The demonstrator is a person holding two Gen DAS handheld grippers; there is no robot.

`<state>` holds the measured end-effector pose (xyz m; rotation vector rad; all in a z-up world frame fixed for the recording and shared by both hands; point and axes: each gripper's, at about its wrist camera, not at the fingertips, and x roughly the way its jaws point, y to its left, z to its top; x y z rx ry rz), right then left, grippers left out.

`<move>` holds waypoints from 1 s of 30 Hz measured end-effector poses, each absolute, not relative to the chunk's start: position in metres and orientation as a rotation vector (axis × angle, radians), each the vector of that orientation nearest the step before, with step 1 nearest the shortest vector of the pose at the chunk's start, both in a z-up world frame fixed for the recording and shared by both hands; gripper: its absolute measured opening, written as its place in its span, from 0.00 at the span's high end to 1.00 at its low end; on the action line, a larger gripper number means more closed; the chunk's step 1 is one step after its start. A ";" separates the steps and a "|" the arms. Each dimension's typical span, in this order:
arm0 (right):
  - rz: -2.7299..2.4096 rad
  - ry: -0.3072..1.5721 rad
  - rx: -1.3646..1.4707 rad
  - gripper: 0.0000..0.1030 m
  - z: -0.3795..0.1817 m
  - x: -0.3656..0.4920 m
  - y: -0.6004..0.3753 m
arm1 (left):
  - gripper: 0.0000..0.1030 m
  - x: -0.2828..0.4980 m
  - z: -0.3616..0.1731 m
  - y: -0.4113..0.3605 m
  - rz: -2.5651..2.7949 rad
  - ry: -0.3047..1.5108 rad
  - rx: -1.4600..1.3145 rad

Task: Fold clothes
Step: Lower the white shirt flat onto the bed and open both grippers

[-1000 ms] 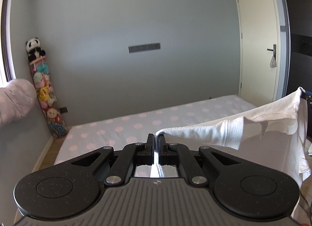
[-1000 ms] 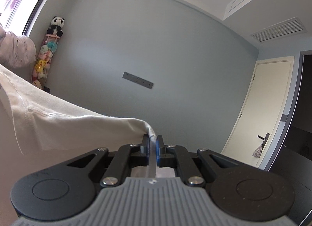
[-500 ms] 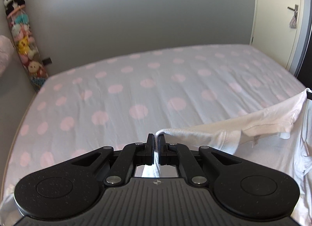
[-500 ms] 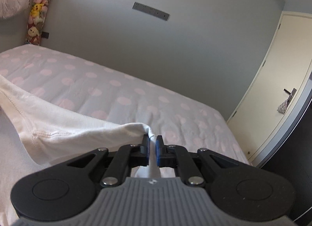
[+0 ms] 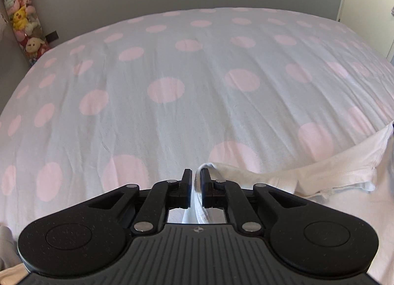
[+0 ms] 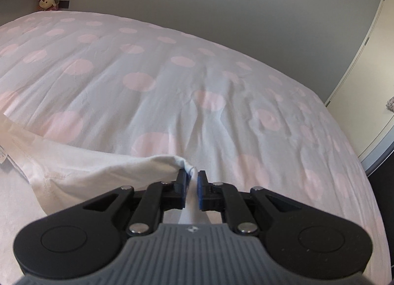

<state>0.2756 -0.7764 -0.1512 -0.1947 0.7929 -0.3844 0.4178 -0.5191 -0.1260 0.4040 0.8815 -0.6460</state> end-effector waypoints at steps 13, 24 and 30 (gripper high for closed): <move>-0.321 0.649 -0.207 0.82 -0.163 0.218 -0.749 | 0.76 0.370 -0.128 -0.493 -0.819 0.743 0.335; -0.094 0.798 -0.138 0.89 -0.206 0.259 -0.701 | 0.82 0.370 -0.190 -0.530 -0.843 0.908 0.379; -0.123 0.795 -0.073 0.90 -0.205 0.316 -0.715 | 0.86 0.401 -0.195 -0.558 -0.809 0.865 0.333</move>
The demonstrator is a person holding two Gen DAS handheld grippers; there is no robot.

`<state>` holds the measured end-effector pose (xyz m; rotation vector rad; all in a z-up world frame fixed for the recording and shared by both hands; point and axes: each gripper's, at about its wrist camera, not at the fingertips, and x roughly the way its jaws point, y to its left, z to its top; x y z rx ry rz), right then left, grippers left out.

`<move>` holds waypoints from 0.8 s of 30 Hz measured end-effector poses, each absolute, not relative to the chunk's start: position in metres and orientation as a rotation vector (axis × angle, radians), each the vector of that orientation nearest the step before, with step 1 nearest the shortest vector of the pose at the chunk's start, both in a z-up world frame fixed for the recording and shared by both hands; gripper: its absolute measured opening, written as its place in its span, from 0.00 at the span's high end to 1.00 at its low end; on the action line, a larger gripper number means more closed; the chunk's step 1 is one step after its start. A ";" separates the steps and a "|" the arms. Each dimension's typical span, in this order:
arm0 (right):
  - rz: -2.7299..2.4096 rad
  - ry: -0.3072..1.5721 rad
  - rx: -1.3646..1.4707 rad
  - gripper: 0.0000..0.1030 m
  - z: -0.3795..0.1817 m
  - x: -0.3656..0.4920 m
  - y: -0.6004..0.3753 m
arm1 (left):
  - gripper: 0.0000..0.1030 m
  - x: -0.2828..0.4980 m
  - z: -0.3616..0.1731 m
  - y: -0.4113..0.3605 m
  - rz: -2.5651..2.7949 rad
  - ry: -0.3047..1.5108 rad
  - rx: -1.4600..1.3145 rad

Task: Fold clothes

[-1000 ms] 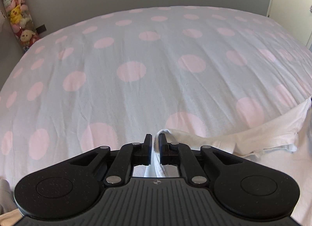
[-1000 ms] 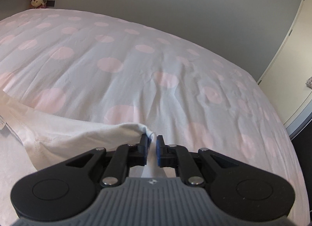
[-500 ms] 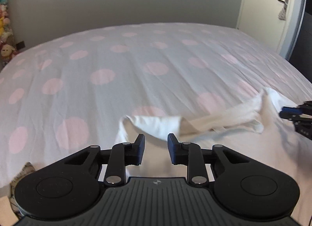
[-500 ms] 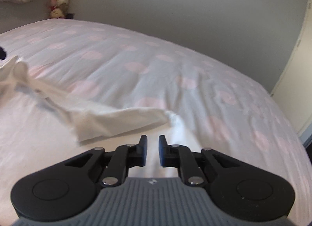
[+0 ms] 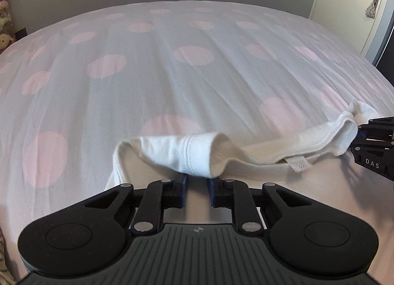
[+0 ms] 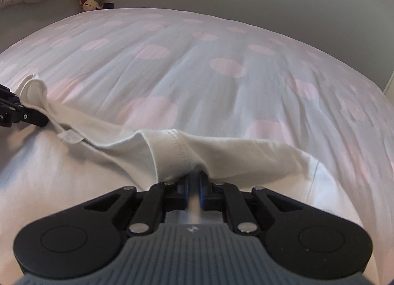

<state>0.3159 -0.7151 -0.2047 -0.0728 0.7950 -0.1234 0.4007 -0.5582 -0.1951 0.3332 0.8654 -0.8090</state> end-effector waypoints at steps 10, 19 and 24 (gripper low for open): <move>-0.195 0.823 0.014 0.97 -0.202 0.372 -0.737 | 0.93 0.427 -0.194 -0.575 -0.740 0.834 0.268; -0.182 0.827 0.175 0.74 -0.156 0.333 -0.761 | 0.80 0.395 -0.145 -0.518 -0.740 0.842 0.295; -0.186 0.811 0.199 0.73 -0.120 0.249 -0.786 | 0.76 0.363 -0.121 -0.451 -0.709 0.888 0.299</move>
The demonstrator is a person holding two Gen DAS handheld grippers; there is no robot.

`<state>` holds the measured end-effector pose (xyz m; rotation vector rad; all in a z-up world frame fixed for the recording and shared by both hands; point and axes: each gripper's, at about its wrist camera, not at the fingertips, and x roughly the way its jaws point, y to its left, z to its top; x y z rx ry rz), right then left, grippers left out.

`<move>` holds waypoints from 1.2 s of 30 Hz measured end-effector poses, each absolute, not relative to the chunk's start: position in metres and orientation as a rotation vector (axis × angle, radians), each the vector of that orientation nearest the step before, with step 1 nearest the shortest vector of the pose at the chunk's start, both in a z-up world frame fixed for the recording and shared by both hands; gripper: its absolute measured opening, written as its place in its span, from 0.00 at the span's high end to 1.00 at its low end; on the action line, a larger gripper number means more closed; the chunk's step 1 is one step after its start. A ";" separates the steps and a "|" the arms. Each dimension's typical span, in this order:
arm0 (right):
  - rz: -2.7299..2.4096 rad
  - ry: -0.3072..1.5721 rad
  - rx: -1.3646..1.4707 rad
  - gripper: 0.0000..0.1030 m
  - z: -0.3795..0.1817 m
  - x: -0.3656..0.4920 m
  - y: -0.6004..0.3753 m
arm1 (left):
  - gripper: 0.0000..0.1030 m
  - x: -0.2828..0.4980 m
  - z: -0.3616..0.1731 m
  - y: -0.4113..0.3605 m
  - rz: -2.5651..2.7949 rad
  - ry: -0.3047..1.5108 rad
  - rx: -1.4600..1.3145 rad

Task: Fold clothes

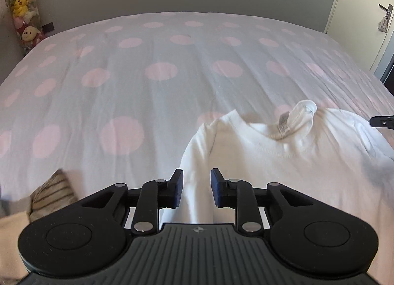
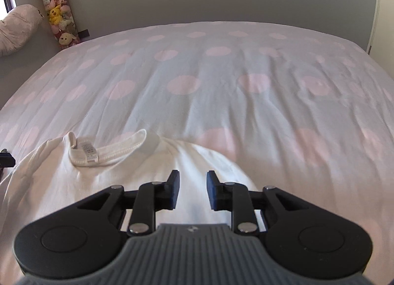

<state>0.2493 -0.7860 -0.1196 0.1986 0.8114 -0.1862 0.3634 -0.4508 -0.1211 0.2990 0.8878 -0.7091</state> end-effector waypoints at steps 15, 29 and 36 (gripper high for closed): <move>-0.402 0.840 0.399 0.72 -0.106 -0.045 -0.798 | 0.70 0.218 -0.084 -0.286 -0.595 0.961 0.206; -0.528 0.961 0.552 0.52 -0.175 -0.184 -0.759 | 0.70 0.145 -0.054 -0.226 -0.553 0.932 0.080; -0.493 0.905 0.640 0.94 -0.176 -0.188 -0.755 | 0.62 0.128 -0.043 -0.210 -0.531 0.907 0.067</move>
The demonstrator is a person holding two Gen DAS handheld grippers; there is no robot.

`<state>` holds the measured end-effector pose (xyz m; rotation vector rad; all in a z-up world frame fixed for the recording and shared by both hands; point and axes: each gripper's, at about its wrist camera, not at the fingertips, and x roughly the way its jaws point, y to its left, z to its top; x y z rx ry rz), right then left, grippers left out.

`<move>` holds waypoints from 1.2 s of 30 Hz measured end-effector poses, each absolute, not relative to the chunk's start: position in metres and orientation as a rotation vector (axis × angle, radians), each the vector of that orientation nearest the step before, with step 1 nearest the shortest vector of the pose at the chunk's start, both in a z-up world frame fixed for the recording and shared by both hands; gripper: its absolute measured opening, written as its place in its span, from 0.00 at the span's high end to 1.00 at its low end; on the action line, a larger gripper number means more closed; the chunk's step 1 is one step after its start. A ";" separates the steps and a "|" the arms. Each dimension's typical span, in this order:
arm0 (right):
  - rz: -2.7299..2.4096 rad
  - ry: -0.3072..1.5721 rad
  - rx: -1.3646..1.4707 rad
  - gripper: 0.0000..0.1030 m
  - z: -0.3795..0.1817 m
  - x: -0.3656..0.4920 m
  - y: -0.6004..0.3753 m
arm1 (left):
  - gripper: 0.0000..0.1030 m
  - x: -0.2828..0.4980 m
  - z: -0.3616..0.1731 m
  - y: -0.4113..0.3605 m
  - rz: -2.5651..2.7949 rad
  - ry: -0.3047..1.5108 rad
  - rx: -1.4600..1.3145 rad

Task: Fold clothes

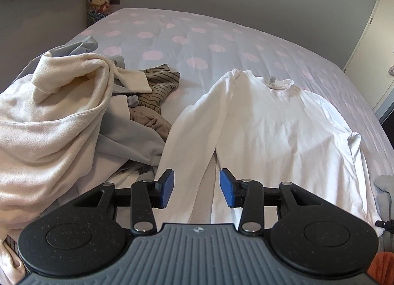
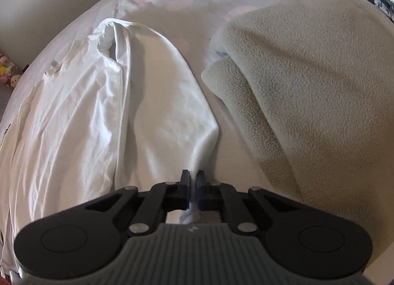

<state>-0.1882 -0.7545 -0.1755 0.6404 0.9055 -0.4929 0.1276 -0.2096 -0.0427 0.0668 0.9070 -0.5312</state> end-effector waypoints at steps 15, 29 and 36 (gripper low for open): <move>-0.657 0.783 0.479 0.94 0.004 -0.150 -0.879 | 0.62 0.121 -0.044 -0.203 -0.477 0.930 0.075; -0.884 0.828 0.428 0.94 -0.033 -0.111 -1.024 | 0.62 0.150 -0.066 -0.204 -0.330 1.042 0.121; -0.908 0.900 0.452 0.88 -0.081 -0.101 -1.036 | 0.60 0.169 -0.076 -0.193 -0.314 1.134 0.119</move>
